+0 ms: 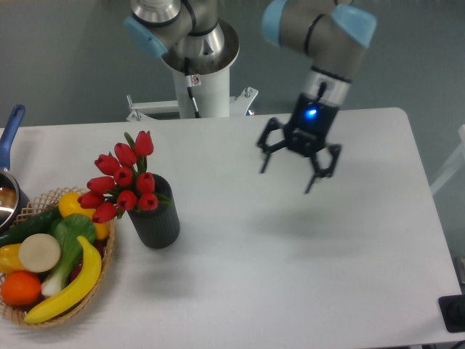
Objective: Pick up the flowers from the vase
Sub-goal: 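Move the open gripper toward the red tulip stems in the black vase, then close the gripper around the tulip stems above the vase rim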
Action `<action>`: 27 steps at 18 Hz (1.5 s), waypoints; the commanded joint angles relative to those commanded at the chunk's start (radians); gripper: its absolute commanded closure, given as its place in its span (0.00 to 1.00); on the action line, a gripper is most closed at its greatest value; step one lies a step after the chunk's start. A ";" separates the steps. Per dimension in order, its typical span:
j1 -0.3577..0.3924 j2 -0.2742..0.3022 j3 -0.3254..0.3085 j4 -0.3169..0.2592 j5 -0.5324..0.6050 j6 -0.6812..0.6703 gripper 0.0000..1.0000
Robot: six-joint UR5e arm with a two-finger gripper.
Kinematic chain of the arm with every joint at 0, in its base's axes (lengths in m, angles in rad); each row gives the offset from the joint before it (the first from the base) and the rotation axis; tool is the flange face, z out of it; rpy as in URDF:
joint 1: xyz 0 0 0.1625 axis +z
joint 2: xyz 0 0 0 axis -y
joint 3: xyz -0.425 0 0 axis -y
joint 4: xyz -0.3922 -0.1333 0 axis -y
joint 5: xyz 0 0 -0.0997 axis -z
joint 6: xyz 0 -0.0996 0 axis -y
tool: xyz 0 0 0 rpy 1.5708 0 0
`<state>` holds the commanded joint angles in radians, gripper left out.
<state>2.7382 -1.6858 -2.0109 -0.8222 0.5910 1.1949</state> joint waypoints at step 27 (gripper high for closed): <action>-0.187 -0.058 -0.031 0.003 -0.143 0.086 0.23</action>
<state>2.5510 -1.7442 -2.0417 -0.8191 0.4479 1.2809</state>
